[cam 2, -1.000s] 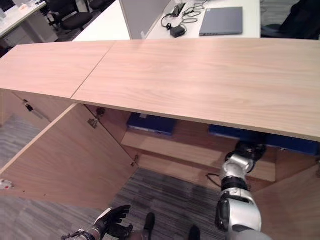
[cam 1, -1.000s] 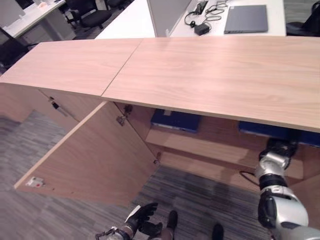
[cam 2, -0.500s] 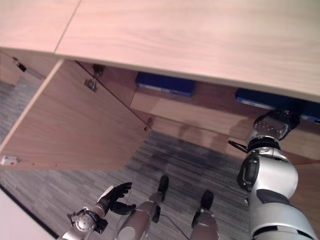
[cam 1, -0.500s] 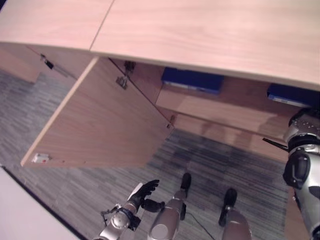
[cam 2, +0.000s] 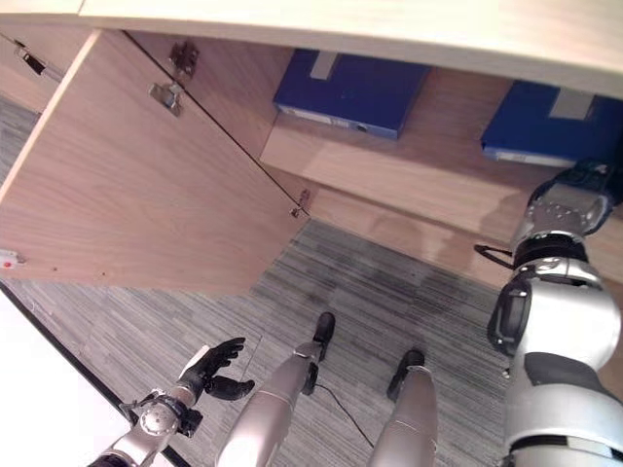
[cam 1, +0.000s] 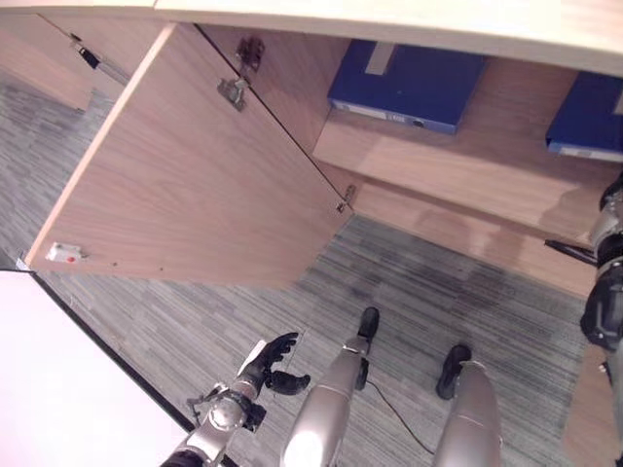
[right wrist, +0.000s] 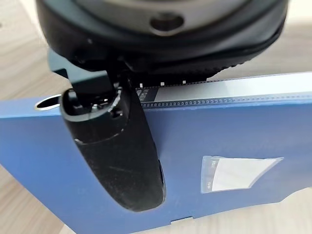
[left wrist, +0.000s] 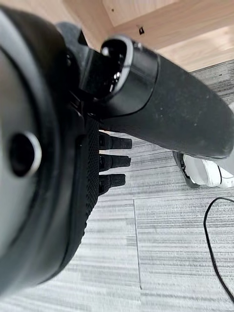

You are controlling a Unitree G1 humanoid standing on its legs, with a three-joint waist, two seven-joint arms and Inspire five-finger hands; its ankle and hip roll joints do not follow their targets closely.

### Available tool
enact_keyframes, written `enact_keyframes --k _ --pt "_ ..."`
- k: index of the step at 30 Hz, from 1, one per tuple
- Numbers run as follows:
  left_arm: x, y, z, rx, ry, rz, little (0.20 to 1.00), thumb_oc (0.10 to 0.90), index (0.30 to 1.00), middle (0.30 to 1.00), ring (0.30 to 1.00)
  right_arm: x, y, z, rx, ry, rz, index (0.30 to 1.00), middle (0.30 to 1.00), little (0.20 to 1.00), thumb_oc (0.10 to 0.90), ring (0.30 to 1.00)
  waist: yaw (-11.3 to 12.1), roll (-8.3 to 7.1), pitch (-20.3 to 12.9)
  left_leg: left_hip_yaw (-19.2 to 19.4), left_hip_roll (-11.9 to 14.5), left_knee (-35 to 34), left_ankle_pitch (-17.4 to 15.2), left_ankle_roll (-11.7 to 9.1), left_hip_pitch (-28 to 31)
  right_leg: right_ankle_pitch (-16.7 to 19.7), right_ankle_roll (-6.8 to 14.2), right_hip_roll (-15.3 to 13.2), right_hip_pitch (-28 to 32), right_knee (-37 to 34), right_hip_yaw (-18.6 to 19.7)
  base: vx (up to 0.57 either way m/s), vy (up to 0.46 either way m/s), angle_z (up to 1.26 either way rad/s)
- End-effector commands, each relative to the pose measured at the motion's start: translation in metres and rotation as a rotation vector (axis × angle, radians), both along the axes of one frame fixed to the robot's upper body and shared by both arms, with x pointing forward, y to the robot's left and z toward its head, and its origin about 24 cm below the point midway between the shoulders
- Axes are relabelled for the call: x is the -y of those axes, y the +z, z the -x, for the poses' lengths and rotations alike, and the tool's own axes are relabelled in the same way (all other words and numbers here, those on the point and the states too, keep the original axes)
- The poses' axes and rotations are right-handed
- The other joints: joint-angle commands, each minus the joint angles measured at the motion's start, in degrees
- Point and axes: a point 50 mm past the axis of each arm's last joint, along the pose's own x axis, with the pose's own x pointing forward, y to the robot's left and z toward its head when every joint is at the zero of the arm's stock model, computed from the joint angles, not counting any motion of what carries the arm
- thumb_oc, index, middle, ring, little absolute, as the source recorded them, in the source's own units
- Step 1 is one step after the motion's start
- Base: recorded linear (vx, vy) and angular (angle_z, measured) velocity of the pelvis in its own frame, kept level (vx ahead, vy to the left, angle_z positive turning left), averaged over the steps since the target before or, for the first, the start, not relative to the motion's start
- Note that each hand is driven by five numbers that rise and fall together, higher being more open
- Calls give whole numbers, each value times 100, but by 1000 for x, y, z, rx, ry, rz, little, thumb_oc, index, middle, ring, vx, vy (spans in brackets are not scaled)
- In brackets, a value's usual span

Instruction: Put the empty folder in the office cabinet

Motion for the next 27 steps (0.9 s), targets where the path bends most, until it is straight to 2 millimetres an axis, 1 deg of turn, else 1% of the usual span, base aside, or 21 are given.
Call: enact_keyframes --k 1,7,8,10,11,16,21,22,23,24,27 --pt "-33 3 8 6 -3 -112 900 800 900 900 900 20 59 23 97 -100 228 300 300 300 400 300 85 -127 -487 146 544 836 -1024 -404 -37 -253 839 18 370 -253 705 14 9 -4" --pt "-36 1 11 -1 8 -116 900 800 900 900 900 17 71 24 107 -108 238 300 300 300 400 300 83 -65 -522 167 491 625 -961 -407 94 -260 851 28 438 -340 724 15 7 -3" --pt "-37 0 13 -9 5 -124 900 800 900 900 900 16 78 25 111 -111 255 300 300 300 400 300 89 -45 -538 176 477 549 -944 -410 160 -250 856 25 492 -391 719 35 14 0" --pt "-38 -1 15 -19 -8 -132 900 800 900 900 900 15 87 27 127 -114 275 300 300 300 400 300 100 -33 -561 178 463 426 -913 -419 251 -235 871 34 552 -454 716 24 7 0" --pt "-38 -1 15 -18 -8 -131 900 800 900 900 900 15 87 27 128 -115 276 300 300 300 400 300 98 -26 -555 179 464 409 -905 -418 265 -230 871 35 563 -465 715 0 0 0" --pt "-38 -3 21 -36 -20 -121 900 800 900 900 900 15 110 34 157 -127 334 300 300 300 400 300 167 41 -589 173 422 86 -814 -422 509 -168 913 12 738 -675 692 37 12 2" --pt "-37 -1 19 -32 -27 -110 900 800 900 900 900 18 122 40 154 -140 372 300 300 300 400 300 193 49 -582 146 407 33 -781 -424 535 -160 928 -29 733 -657 710 17 -2 1" --pt "-37 -2 19 -32 -14 -106 900 800 900 900 900 21 119 42 128 -145 377 900 900 900 800 900 189 62 -580 120 403 -18 -782 -419 570 -177 922 -33 741 -653 725 50 -5 4" --pt "-39 -2 19 -31 -9 -109 900 800 900 900 900 25 115 42 92 -154 369 900 900 900 800 900 181 54 -574 123 403 -30 -774 -427 576 -167 921 -30 739 -647 729 51 -6 4" --pt "-38 -2 19 -30 -9 -108 900 800 900 900 900 25 116 43 91 -155 369 900 900 900 800 900 183 55 -572 125 402 -35 -771 -428 578 -168 920 -31 737 -646 730 14 -10 4" --pt "-39 -2 18 -27 -2 -118 900 800 900 900 900 32 104 42 -95 -160 362 900 900 900 800 900 160 24 -538 118 400 -103 -755 -426 624 -149 902 -19 739 -658 742 4 -1 1"
